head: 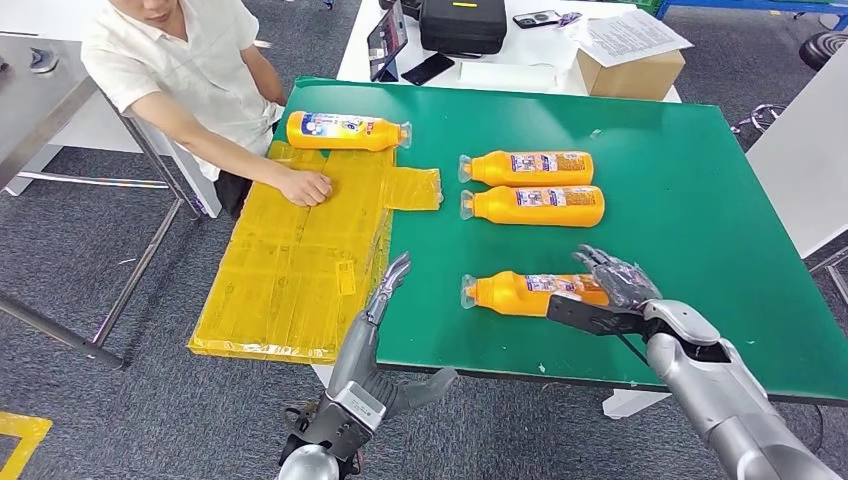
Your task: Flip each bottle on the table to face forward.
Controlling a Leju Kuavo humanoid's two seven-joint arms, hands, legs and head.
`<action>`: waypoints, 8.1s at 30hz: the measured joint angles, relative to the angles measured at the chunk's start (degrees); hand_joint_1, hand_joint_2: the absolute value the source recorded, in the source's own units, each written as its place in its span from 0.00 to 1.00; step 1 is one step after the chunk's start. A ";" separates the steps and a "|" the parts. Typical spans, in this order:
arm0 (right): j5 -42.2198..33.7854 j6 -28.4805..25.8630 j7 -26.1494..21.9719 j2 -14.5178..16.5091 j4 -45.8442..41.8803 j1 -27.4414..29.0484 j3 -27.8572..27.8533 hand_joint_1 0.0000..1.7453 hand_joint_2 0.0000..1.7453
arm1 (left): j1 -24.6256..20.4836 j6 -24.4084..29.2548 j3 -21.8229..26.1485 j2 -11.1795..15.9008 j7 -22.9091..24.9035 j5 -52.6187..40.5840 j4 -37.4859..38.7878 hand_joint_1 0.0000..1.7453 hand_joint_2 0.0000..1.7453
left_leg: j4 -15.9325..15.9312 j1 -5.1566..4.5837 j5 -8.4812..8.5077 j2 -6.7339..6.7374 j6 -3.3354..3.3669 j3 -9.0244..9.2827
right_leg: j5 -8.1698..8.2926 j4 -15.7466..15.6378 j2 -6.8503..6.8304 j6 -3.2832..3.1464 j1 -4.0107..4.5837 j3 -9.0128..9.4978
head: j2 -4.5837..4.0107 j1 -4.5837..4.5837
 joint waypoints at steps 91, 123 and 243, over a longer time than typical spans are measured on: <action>-31.19 10.59 -11.15 15.91 -20.31 8.00 1.40 1.00 1.00 | -1.79 -10.34 1.67 0.22 5.26 43.84 5.16 0.00 1.00 | -0.01 0.15 0.06 -0.01 -0.05 0.10 | -0.01 0.03 -0.09 -0.03 0.13 0.09 | 0.00 0.03; -34.63 11.91 -12.59 18.78 -22.53 7.85 8.91 0.64 1.00 | -5.61 -9.77 2.33 -1.22 0.65 43.46 9.02 1.00 1.00 | -0.01 0.14 0.06 0.00 -0.05 0.06 | -0.01 0.03 -0.09 -0.03 0.12 0.05 | 0.00 0.02; -17.51 -39.59 -25.49 24.98 -39.85 31.16 -23.34 0.00 0.00 | -21.45 -3.93 11.60 0.75 5.73 -16.44 27.35 0.00 1.00 | -0.01 0.16 0.20 0.00 -0.16 -0.05 | 0.10 0.07 -0.10 -0.20 0.15 -0.09 | 0.00 0.04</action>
